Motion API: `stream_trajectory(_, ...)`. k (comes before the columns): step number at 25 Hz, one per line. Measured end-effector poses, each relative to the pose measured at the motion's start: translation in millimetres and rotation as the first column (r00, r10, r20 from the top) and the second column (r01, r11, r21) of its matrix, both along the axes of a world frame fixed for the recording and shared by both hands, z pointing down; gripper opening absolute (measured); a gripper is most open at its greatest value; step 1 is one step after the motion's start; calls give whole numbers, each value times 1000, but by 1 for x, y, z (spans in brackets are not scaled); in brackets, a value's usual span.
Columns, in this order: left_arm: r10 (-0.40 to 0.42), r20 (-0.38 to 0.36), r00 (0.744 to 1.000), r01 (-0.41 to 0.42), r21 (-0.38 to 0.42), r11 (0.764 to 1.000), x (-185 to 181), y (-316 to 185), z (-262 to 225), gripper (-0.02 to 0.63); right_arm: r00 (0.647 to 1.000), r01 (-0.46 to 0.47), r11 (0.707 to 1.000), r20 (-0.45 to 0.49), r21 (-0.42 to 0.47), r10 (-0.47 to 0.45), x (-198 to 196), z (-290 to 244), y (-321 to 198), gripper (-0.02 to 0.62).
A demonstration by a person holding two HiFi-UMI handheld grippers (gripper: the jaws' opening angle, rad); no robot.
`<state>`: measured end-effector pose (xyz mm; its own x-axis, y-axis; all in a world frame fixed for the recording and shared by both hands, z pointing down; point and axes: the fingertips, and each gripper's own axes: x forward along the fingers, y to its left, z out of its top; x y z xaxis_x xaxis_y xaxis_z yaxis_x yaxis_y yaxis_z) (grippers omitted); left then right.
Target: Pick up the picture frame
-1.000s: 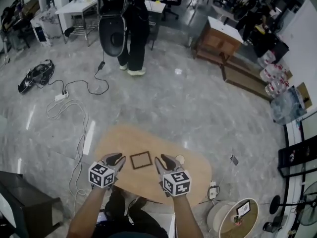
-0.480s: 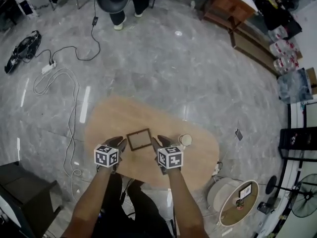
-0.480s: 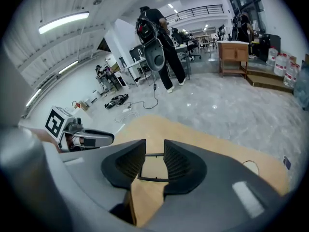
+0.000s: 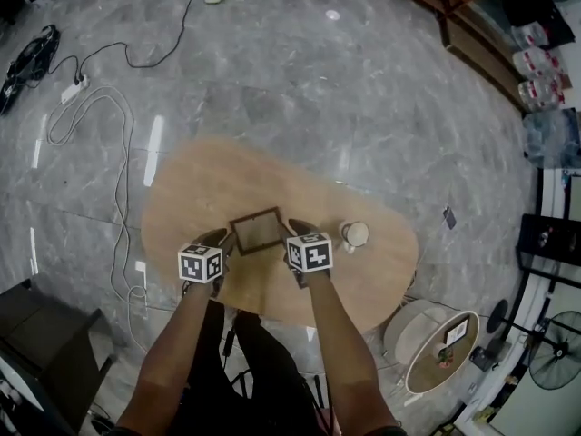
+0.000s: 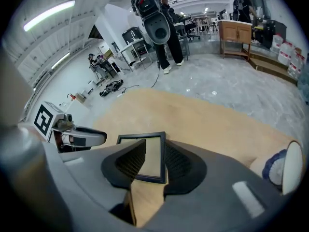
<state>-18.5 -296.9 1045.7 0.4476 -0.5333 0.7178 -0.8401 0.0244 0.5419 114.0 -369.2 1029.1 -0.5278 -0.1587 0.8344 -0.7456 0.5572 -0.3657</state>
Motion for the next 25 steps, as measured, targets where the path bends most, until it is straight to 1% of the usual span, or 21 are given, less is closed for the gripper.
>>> stream_trajectory(4, -20, -13, 1000, 19, -30, 999, 4, 2, 23, 112, 999, 21, 999, -33, -49, -23, -3, 32, 0, 99)
stream_trajectory(9, -39, -13, 999, 38, -68, 997, 11, 6, 45, 129, 998, 37, 993, -44, -110, -42, -4, 62, 7, 98)
stream_trajectory(11, -61, -5, 998, 61, -66, 996, 9, 5, 48, 99, 998, 42, 992, -32, -117, -46, -5, 64, 7, 98)
stream_trajectory(13, -94, -18, 995, 92, -63, 994, 9, 4, 47, 92, 997, 66, 991, -23, -120, -70, -7, 62, 12, 97)
stream_trajectory(15, -108, -34, 994, 106, -57, 993, 13, 2, 45, 132, 995, 92, 989, -38, -116, -97, -8, 62, 20, 104)
stream_trajectory(17, -76, -23, 997, 75, -42, 996, 18, 2, 40, 166, 996, 78, 990, -38, -119, -83, -6, 59, 26, 114)
stream_trajectory(21, -2, 11, 1000, 2, 17, 1000, 21, -6, 15, 161, 1000, 14, 998, -1, -68, -14, -1, 33, 27, 114)
stream_trajectory(25, 51, 55, 997, -57, 107, 993, 20, -22, -31, 158, 999, -34, 999, 34, 14, 33, 0, -11, 20, 114)
